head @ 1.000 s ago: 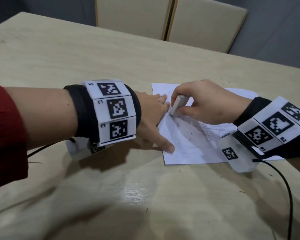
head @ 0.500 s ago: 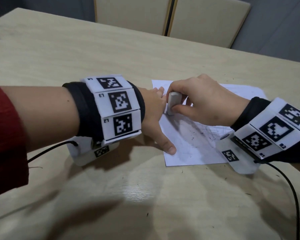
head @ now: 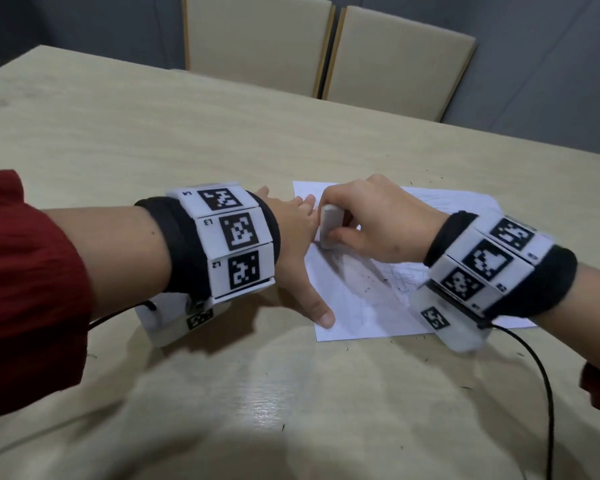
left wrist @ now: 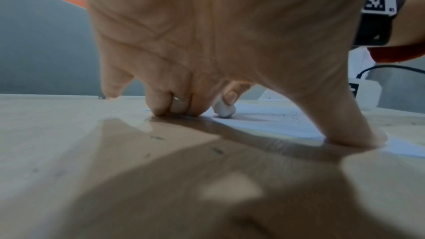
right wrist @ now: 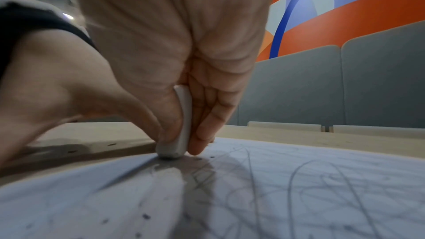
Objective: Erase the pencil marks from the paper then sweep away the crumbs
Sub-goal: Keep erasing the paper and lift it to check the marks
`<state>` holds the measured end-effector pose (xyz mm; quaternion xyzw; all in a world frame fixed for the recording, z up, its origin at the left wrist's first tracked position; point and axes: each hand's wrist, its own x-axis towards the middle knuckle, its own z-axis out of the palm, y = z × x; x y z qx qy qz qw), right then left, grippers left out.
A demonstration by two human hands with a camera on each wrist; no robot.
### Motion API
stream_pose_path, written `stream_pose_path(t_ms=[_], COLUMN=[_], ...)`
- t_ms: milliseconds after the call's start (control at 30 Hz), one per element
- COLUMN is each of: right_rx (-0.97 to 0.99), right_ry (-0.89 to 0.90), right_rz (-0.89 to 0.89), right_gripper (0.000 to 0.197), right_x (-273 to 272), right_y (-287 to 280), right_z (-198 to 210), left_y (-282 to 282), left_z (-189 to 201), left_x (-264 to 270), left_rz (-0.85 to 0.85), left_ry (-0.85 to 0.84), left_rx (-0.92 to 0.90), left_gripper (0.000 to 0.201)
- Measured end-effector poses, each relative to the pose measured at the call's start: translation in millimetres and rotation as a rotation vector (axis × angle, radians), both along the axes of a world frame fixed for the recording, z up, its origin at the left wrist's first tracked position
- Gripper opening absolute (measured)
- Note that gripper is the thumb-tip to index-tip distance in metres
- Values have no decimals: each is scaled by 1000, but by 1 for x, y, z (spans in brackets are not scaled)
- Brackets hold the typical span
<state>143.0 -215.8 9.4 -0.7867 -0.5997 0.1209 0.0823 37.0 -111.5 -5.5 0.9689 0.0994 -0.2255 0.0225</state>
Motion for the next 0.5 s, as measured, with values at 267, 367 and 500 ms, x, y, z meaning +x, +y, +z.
stream_pose_path(t_ms=[267,367,500], right_rx=[-67,-28,-128], right_ry=[6,-99,-12], right_rz=[19,-23,-1], right_gripper=[13,15,28], right_x=[-11,-8,-21], right_y=[-11,2,-18], right_z=[4,7,6], left_y=[4,3,5], left_z=[-6,-6,-10], left_x=[0,-4,-2], left_rz=[5,1,32], left_ry=[-33,-81,-92], left_rx=[-17,-76,-62], left_gripper=[139,129,144])
